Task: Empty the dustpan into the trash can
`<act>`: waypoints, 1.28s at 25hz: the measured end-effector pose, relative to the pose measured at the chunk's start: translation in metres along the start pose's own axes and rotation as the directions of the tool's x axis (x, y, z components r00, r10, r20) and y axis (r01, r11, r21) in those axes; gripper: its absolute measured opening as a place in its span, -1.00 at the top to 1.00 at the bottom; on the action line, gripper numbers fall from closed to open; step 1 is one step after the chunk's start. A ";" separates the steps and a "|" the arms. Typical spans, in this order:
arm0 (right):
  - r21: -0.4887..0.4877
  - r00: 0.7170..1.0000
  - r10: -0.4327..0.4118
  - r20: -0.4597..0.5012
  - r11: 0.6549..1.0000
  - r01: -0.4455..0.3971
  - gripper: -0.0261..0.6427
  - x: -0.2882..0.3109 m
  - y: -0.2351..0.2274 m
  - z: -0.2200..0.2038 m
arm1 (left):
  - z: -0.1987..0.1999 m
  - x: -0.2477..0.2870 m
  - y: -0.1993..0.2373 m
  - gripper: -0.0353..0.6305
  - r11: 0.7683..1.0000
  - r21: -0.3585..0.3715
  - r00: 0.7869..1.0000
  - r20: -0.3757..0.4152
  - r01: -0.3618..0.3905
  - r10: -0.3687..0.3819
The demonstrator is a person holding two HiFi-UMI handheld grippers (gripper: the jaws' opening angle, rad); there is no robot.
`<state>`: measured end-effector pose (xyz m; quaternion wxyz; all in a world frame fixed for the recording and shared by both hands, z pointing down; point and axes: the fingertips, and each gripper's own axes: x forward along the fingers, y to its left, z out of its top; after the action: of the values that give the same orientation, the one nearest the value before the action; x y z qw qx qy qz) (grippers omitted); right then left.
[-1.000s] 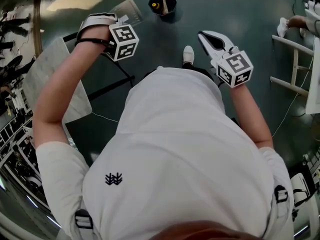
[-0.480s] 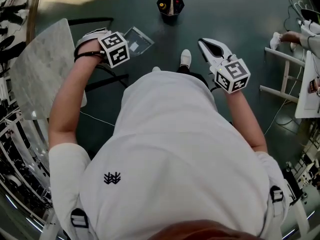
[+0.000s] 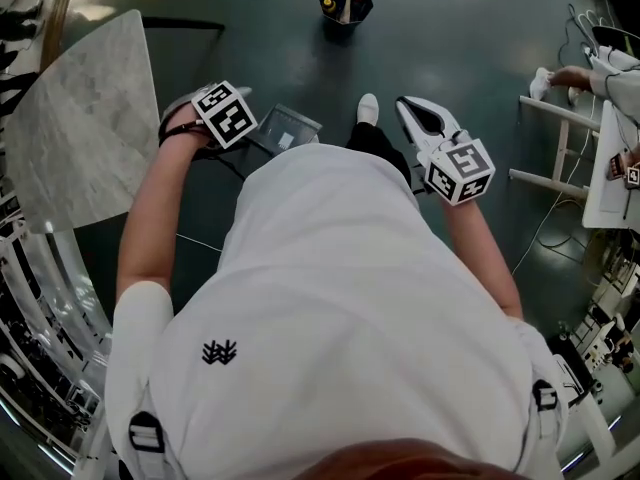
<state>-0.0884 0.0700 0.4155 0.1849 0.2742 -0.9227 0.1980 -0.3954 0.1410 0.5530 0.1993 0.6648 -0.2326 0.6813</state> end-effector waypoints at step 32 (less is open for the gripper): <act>-0.017 0.997 -0.067 0.027 0.998 0.067 0.92 -0.013 0.033 0.000 | 0.001 -0.023 -0.039 0.72 0.987 -0.158 0.982 0.190 0.026 0.005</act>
<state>-0.0978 0.1014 0.4010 0.1815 0.3058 -0.9172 0.1798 -0.3709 0.1724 0.5318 0.2325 0.7098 -0.3009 0.5930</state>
